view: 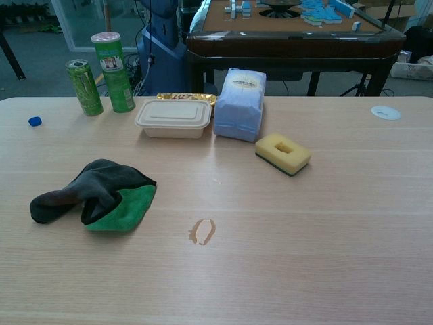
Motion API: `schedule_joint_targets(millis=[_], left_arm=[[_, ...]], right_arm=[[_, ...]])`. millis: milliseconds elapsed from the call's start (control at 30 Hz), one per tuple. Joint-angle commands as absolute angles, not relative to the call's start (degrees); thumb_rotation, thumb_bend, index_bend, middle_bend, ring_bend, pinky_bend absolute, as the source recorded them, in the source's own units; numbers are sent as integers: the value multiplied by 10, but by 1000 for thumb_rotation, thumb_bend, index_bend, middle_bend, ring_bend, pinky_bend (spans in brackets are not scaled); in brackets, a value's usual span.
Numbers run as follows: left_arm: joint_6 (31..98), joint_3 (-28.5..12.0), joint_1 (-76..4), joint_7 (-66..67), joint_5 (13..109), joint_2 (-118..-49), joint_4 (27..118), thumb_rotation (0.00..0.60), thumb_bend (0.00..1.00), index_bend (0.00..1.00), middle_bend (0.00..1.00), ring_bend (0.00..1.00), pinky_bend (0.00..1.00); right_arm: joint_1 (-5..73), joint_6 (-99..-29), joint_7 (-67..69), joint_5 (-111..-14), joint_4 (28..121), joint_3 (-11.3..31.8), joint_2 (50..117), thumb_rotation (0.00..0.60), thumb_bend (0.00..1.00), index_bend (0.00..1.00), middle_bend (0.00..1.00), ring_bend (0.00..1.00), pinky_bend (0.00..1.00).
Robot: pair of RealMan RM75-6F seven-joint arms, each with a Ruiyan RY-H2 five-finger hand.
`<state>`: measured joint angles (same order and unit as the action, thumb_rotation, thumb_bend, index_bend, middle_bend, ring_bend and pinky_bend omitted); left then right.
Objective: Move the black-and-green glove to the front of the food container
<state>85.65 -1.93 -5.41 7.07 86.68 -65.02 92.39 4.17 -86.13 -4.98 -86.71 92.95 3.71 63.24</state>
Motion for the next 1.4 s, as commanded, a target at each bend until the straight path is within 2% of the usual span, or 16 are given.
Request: schedule_joint_targets(millis=[33, 233, 467, 733, 867, 1067, 1400], left_arm=[[854, -19, -55, 71, 867, -650, 925, 600, 115, 224, 169, 207, 227], [842, -20, -65, 61, 872, -647, 920, 600, 115, 223, 169, 207, 227], [798, -28, -105, 9, 889, -642, 893, 600, 115, 209, 169, 207, 227], [669, -38, -193, -16, 886, -637, 888, 600, 114, 168, 159, 193, 227], [612, -44, -240, -30, 886, -657, 872, 600, 115, 149, 152, 188, 227], [527, -65, -299, -14, 836, -695, 865, 600, 114, 127, 134, 177, 227], [463, -78, -362, 59, 771, -781, 825, 600, 114, 101, 122, 159, 227]], right_arm=[[41, -861, -48, -866, 928, 37, 633, 600, 99, 244, 230, 228, 288], [40, -870, -45, -870, 928, 41, 628, 600, 99, 244, 230, 228, 288], [39, -887, -62, -871, 944, 53, 609, 600, 99, 244, 230, 228, 288], [37, -899, -83, -874, 968, 60, 588, 600, 99, 244, 230, 228, 288], [35, -900, -86, -873, 974, 59, 583, 600, 100, 244, 230, 228, 287], [30, -905, -87, -871, 978, 58, 580, 600, 99, 244, 230, 228, 288], [23, -901, -71, -862, 966, 54, 582, 600, 99, 244, 231, 228, 288]])
